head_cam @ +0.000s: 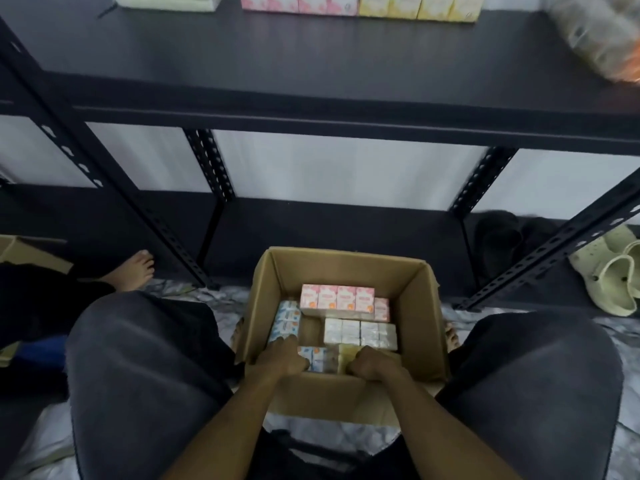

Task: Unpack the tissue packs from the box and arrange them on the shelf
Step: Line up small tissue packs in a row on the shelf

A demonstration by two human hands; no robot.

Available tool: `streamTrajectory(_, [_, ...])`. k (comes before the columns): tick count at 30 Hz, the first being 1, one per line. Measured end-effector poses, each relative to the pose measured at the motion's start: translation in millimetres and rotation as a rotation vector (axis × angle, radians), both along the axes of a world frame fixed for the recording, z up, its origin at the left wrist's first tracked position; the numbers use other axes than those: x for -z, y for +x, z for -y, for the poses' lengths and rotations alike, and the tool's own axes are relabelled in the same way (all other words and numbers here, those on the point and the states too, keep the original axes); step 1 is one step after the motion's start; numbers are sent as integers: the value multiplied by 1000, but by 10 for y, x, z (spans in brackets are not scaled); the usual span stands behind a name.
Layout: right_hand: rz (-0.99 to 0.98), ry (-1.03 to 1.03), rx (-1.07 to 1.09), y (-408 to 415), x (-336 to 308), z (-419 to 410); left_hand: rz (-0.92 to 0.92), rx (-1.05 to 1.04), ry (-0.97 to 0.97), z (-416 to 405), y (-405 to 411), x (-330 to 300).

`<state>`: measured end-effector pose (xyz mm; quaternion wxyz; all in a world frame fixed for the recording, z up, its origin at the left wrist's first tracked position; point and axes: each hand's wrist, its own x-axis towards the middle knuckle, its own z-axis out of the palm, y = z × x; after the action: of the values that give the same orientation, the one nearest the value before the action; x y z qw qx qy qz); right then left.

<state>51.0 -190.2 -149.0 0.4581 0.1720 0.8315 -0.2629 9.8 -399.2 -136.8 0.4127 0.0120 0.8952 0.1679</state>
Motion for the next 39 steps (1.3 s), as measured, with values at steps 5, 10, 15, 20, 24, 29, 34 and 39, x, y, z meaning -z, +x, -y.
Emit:
streamTrajectory(5, [53,-28,94,-60,199,6,34,-87,-76,-60,-73,213])
streamTrajectory(10, [63,34,78,-119,384,11,56,-72,-148,-70,-146,419])
streamTrajectory(15, [65,86,98,-167,553,28,18,90,-191,-95,-236,554])
streamTrajectory(20, [13,103,102,-231,713,45,-137,281,-136,-201,-317,762])
streamTrajectory(24, [-11,60,68,-289,848,66,-171,323,-7,-346,-366,938])
streamTrajectory(29, [-66,68,53,-365,948,40,-180,454,-50,-451,-448,1158])
streamTrajectory(34, [-93,36,82,-386,995,-14,-122,538,-110,-556,-506,1387])
streamTrajectory(39, [-115,-4,151,-388,1041,-61,-107,153,25,-744,-663,1556])
